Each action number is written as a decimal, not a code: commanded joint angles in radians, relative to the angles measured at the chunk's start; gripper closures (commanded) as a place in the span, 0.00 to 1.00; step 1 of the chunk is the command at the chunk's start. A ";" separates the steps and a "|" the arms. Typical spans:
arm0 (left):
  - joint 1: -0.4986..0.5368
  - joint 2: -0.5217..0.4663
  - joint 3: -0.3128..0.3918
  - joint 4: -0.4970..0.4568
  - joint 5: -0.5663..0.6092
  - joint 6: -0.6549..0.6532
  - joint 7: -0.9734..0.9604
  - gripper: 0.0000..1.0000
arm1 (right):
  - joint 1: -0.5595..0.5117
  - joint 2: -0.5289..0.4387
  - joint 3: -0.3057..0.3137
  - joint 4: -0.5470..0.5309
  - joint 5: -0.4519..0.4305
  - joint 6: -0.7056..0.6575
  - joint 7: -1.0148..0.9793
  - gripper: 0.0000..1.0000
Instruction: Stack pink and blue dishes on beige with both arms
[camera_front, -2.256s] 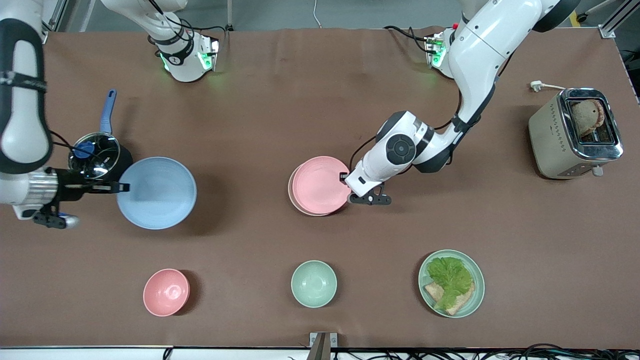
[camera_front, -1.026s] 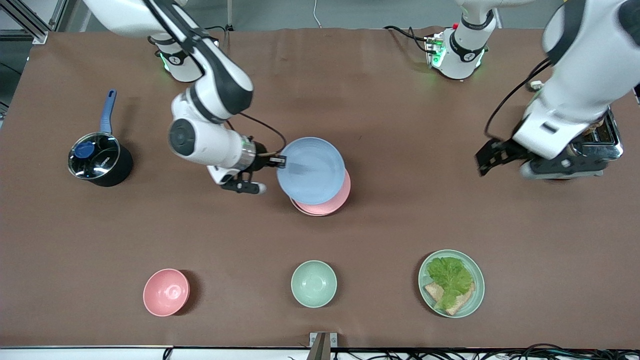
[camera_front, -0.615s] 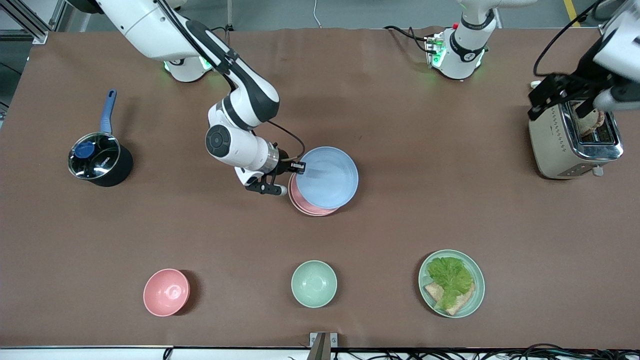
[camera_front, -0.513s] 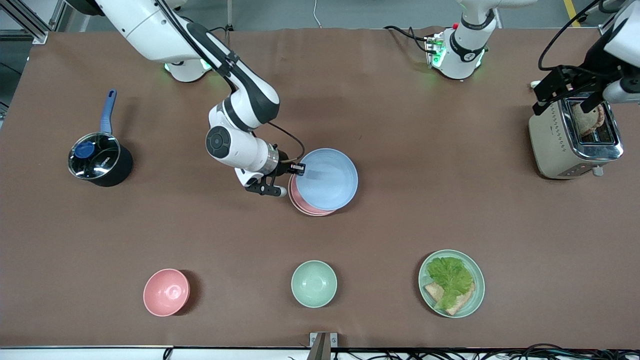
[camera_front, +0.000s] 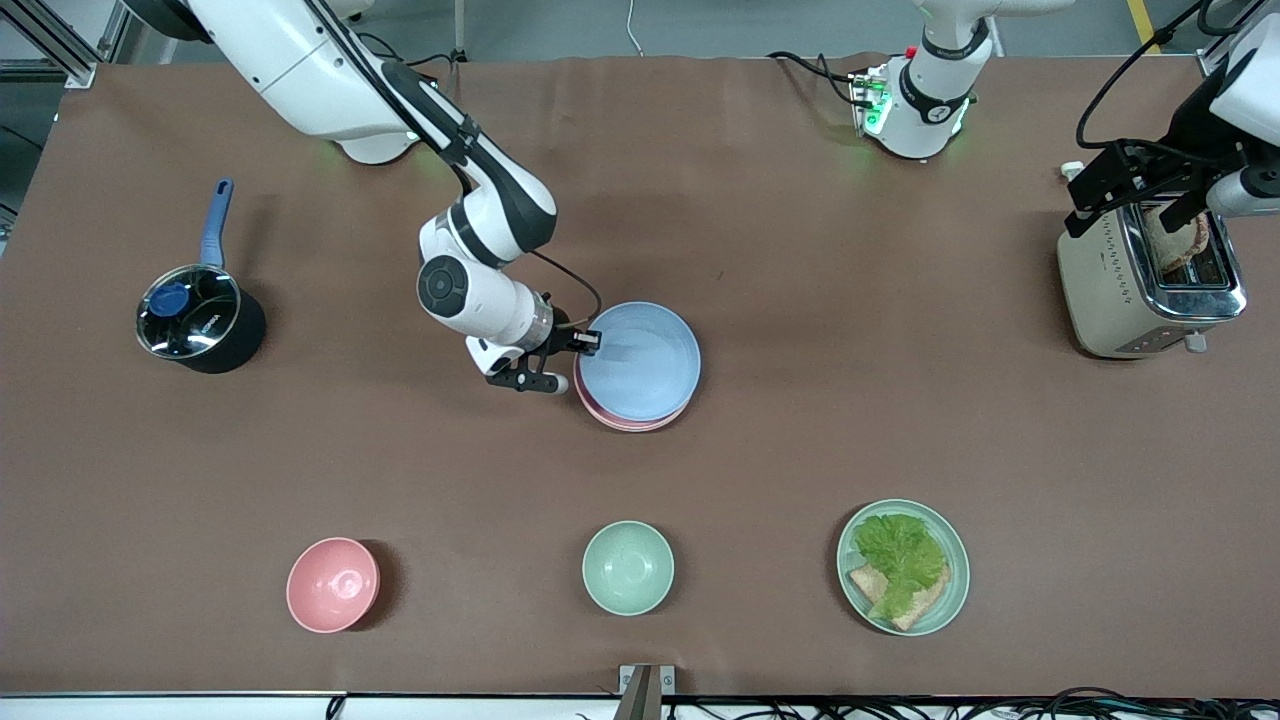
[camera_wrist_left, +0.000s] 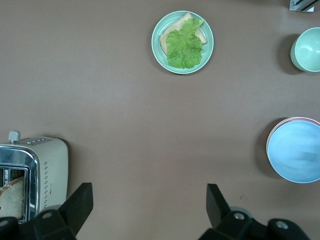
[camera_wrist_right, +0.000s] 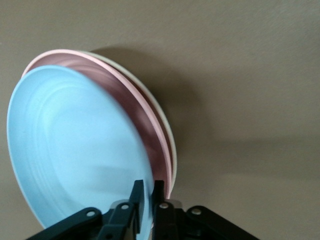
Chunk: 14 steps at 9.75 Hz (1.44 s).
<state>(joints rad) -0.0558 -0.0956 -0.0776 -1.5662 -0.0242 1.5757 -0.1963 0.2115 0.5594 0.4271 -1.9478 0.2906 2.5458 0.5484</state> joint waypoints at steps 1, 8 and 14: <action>-0.027 0.020 0.022 -0.006 -0.013 -0.017 -0.002 0.00 | -0.029 -0.045 0.013 -0.008 -0.024 -0.036 0.009 0.00; -0.015 0.031 0.022 0.011 -0.010 -0.025 0.032 0.00 | -0.170 -0.447 -0.163 0.188 -0.250 -0.632 0.007 0.00; -0.016 0.039 0.018 0.015 0.030 -0.048 0.103 0.01 | -0.259 -0.546 -0.415 0.409 -0.269 -0.936 -0.321 0.00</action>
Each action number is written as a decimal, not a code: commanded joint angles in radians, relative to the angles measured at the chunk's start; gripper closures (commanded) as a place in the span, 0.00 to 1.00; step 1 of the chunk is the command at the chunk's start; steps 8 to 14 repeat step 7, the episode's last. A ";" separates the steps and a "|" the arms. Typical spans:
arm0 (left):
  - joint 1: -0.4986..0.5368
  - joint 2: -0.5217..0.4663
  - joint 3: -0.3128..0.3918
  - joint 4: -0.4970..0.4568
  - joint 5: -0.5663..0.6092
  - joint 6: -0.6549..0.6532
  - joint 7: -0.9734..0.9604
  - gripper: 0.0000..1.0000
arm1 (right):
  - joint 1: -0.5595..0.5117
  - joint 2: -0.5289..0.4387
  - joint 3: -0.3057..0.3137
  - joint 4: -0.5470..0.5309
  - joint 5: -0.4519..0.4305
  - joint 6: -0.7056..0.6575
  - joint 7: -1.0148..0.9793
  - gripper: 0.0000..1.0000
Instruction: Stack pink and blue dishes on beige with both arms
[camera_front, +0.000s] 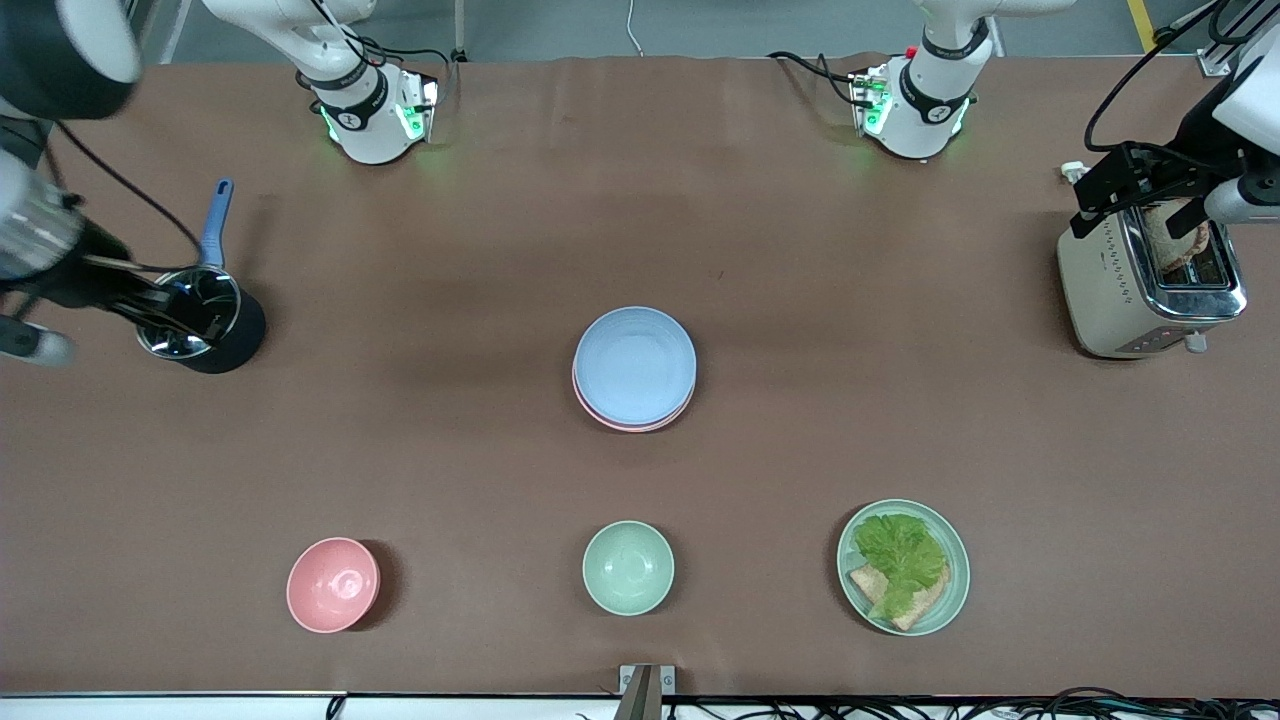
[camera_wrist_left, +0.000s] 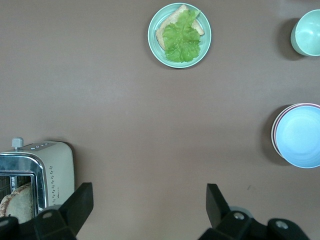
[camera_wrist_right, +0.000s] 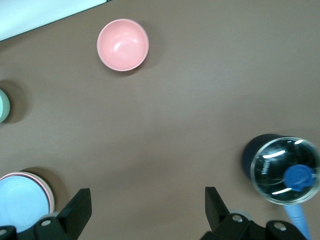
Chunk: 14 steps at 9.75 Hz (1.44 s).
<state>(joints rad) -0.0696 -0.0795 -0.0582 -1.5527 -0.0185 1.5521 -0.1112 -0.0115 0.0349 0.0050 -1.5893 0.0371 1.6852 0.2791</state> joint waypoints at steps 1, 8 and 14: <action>-0.004 0.021 -0.003 -0.003 0.025 -0.024 0.016 0.01 | -0.039 -0.018 -0.020 0.128 -0.014 -0.178 -0.063 0.00; -0.004 0.021 -0.005 -0.001 0.022 -0.029 0.010 0.01 | -0.033 -0.017 -0.039 0.115 -0.003 -0.199 -0.156 0.00; -0.004 0.021 -0.005 -0.001 0.022 -0.029 0.010 0.01 | -0.033 -0.017 -0.039 0.115 -0.003 -0.199 -0.156 0.00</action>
